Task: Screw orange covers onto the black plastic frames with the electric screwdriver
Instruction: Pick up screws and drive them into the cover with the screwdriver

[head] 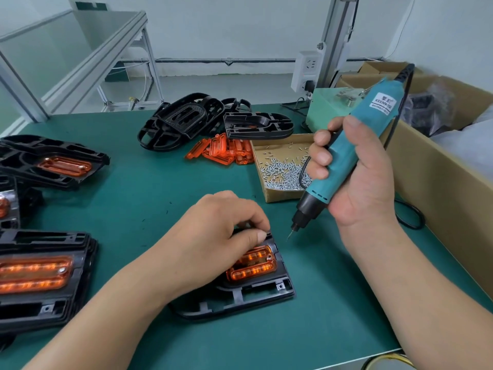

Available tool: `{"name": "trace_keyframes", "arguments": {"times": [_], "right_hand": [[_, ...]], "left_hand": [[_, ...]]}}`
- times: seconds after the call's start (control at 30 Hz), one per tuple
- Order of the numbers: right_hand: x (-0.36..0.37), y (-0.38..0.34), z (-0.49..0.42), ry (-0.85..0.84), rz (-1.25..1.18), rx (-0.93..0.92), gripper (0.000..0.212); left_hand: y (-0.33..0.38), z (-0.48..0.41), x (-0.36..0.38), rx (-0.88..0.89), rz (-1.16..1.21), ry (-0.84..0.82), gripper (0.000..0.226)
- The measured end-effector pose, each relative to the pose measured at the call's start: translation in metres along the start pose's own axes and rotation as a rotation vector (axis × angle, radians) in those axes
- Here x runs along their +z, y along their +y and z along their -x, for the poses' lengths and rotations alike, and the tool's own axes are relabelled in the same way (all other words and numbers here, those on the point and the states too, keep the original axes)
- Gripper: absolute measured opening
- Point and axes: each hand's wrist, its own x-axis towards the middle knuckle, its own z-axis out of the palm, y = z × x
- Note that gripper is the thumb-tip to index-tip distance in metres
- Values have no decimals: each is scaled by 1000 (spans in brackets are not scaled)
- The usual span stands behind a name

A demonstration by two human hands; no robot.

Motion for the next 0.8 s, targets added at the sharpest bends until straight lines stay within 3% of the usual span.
{"name": "trace_keyframes", "arguments": {"times": [0.3,0.8], "right_hand": [[2,1,2,214,-225,-80,24],[10,-2,11,106,-182,-188,24]], "left_hand": [[2,0,0,-161,300,31,10],[5,-1,8,-220,360,34,5]]}}
